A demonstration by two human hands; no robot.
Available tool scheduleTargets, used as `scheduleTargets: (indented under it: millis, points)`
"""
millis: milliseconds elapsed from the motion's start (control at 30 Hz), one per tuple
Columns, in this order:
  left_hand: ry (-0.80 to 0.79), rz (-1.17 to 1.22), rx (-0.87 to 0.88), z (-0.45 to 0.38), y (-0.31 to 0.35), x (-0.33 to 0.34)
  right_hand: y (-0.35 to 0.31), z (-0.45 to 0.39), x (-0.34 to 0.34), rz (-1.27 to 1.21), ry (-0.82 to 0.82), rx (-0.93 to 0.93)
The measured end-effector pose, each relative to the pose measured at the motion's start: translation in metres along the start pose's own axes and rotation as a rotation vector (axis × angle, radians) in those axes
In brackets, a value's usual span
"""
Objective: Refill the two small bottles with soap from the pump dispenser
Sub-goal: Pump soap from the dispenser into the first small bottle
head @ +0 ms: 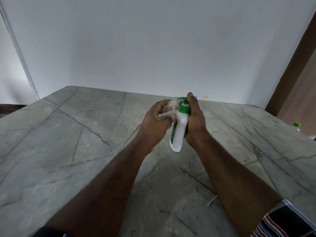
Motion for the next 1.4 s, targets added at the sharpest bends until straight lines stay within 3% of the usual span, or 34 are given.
scheduleTargets:
  millis: [1400]
  points:
    - [0.01,0.028,-0.032,0.0001,-0.0009,0.0006,-0.0005,-0.0009,-0.0006,0.007,-0.034,0.035]
Point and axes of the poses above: each hand's wrist, its own z-axis away from the middle knuckle, its own x-axis out of the palm, y = z × x, the point moved 3 cm from there along -z, towards the middle knuckle, and after that the axes turned 7 degrees about y, right-handed, at the moved point
